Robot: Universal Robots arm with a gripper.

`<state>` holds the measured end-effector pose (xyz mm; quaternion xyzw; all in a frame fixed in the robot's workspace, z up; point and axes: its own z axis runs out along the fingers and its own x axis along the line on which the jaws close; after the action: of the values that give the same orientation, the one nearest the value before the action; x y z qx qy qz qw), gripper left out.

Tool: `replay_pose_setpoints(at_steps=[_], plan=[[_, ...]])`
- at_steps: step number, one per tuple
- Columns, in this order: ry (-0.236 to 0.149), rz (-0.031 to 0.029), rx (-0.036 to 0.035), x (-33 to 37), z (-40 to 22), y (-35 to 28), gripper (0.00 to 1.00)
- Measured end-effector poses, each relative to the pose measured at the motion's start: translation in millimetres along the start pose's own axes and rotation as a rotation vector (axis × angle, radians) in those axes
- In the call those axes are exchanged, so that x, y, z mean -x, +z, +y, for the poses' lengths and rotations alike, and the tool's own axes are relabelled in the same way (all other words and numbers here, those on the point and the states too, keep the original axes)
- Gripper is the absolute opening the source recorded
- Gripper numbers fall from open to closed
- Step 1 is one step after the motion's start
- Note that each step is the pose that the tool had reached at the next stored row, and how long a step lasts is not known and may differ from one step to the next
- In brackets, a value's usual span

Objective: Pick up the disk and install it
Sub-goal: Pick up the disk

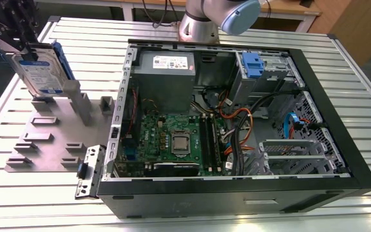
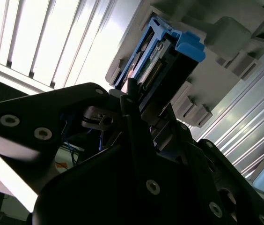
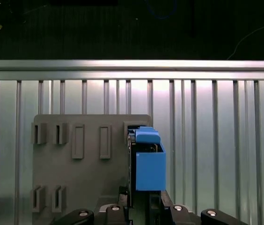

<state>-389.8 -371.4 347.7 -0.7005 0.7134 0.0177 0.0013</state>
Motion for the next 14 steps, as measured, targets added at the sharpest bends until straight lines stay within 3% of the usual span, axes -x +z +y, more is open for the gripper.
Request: replay_pose_setpoints(at_steps=[6,14], plan=[[0.0,0.0,0.0,0.1,0.1,-3.4,0.35],[0.0,0.0,0.0,0.5,0.5,-20.6,0.35]])
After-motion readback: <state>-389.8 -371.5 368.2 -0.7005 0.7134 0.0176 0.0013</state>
